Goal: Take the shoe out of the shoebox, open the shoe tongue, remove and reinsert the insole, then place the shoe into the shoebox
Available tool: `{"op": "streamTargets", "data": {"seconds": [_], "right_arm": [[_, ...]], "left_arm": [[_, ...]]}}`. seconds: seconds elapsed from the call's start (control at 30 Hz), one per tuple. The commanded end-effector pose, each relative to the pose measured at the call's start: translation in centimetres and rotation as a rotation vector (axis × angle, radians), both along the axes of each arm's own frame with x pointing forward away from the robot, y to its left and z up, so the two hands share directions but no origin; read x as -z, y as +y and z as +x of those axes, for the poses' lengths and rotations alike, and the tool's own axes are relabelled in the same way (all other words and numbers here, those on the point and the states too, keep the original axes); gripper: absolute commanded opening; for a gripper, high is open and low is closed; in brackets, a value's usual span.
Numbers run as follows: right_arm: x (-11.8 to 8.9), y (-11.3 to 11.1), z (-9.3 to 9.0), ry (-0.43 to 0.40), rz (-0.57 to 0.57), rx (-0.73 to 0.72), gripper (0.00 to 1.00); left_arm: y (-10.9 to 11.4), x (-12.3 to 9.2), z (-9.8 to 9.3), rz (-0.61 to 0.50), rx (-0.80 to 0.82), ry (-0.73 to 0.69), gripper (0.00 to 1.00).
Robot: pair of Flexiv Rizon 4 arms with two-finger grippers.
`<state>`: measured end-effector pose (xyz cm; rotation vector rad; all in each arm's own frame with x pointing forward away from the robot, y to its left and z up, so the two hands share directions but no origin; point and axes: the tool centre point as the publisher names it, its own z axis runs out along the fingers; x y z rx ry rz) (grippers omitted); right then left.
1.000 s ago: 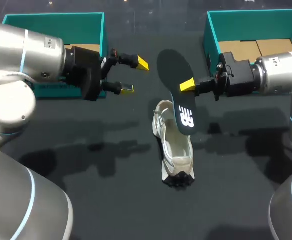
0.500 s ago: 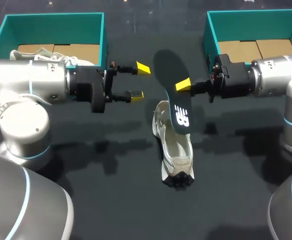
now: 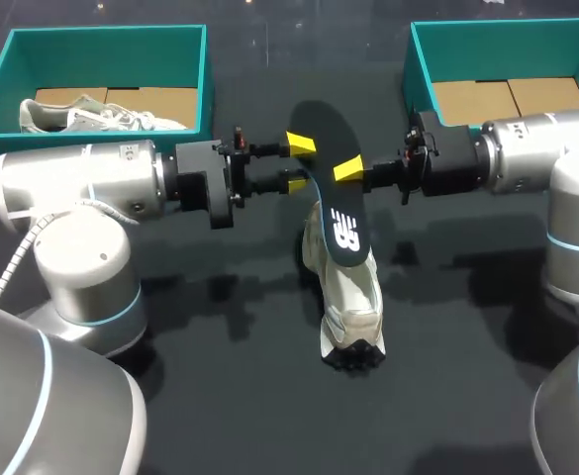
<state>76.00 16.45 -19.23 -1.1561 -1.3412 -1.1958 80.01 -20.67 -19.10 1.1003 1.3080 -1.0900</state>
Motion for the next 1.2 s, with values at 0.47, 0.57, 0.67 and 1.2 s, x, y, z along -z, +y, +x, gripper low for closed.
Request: {"op": "streamTargets", "data": {"seconds": [0.47, 0.57, 0.67, 1.2], "right_arm": [[-0.1, 0.8, -0.1, 0.011, -0.004, -0.002, 0.00], [0.0, 0.8, -0.2, 0.012, -0.002, -0.004, 0.00], [0.0, 0.8, -0.2, 0.011, 0.002, -0.003, 0.00], [0.4, -1.6, -0.7, -0.002, 0.018, 0.031, 1.00]], "left_arm": [[-2.2, 0.0, 0.4, -0.014, -0.045, -0.014, 0.34], [-2.5, 0.0, 0.4, -0.014, -0.045, -0.018, 0.31], [-2.7, 0.1, 0.2, -0.013, -0.046, -0.021, 0.23], [-2.5, 0.2, -0.5, -0.007, -0.051, -0.028, 0.00]]}}
